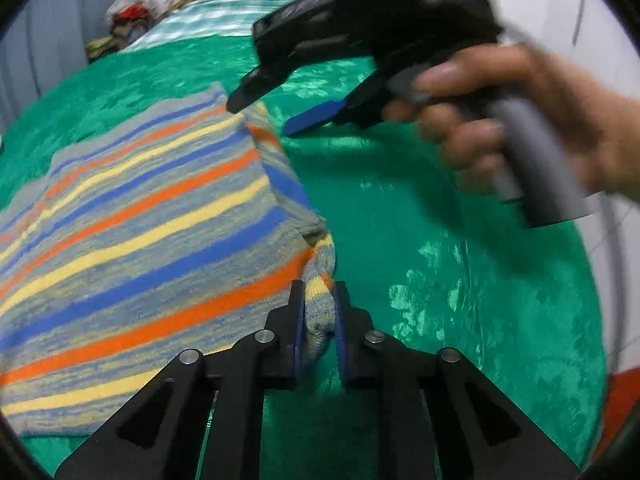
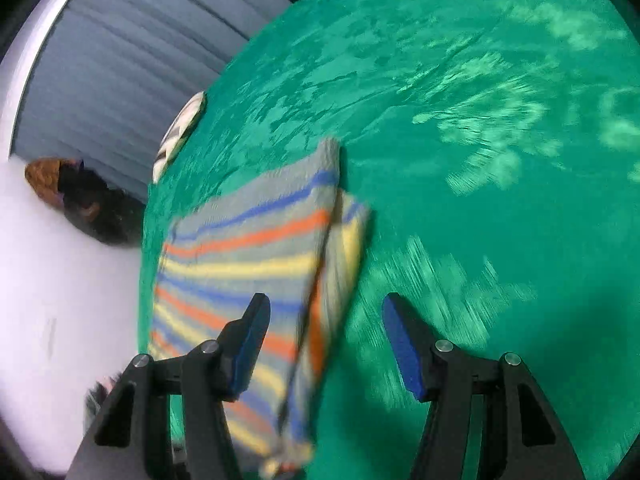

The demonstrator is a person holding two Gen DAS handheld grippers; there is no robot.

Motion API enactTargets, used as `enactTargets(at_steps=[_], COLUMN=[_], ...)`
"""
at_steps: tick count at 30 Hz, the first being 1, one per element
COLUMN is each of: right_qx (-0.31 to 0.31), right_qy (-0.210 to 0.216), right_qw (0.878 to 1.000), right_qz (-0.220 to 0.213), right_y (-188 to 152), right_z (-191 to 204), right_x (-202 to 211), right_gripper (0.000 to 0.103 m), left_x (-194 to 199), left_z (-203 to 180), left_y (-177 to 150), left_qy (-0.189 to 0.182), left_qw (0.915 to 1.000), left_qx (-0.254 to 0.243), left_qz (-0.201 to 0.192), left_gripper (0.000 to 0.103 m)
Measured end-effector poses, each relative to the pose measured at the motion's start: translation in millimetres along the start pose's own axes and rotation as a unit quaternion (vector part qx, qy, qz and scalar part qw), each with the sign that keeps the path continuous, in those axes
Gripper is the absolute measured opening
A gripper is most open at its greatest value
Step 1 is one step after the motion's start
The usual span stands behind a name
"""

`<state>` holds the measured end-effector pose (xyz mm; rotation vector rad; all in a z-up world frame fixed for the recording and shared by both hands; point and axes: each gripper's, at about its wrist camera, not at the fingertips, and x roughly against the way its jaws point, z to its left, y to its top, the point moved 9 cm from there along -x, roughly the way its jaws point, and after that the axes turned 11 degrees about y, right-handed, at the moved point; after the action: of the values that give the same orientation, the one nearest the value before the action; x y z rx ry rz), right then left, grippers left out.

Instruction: Fold small clothes

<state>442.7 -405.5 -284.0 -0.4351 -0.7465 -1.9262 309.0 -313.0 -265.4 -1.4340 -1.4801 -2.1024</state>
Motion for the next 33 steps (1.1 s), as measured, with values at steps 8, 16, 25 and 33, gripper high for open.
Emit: enactTargets(at_steps=[8,16,25,33], right_qx=[-0.010,0.066,0.123,0.137], right_qy=[-0.032,0.005,0.021,0.010], right_qw=[0.999,0.997,0.992,0.988], right_qz=[-0.034,-0.036,0.032,0.075], right_y=[39.5,43.2,20.3,3.5], right_z=[17.5,148.6,241.4,252.3], right_x=[-40.8,-76.1,-209.5,-289.8], right_gripper=[0.008,0.008,0.008,0.014], left_x=[48.2,121.9,117.0,100.8], left_z=[35.5,166.8,272.4,316.3], left_y=[-1.2,-20.6,-90.9,-130.6], left_qy=[-0.021,-0.001,0.055,0.086], left_qw=[0.9981,0.9834,0.9605,0.9456], left_qx=[0.048,0.177,0.273,0.312], left_qz=[-0.030,-0.041,-0.004,0.033], left_gripper=[0.009,0.009,0.009,0.019])
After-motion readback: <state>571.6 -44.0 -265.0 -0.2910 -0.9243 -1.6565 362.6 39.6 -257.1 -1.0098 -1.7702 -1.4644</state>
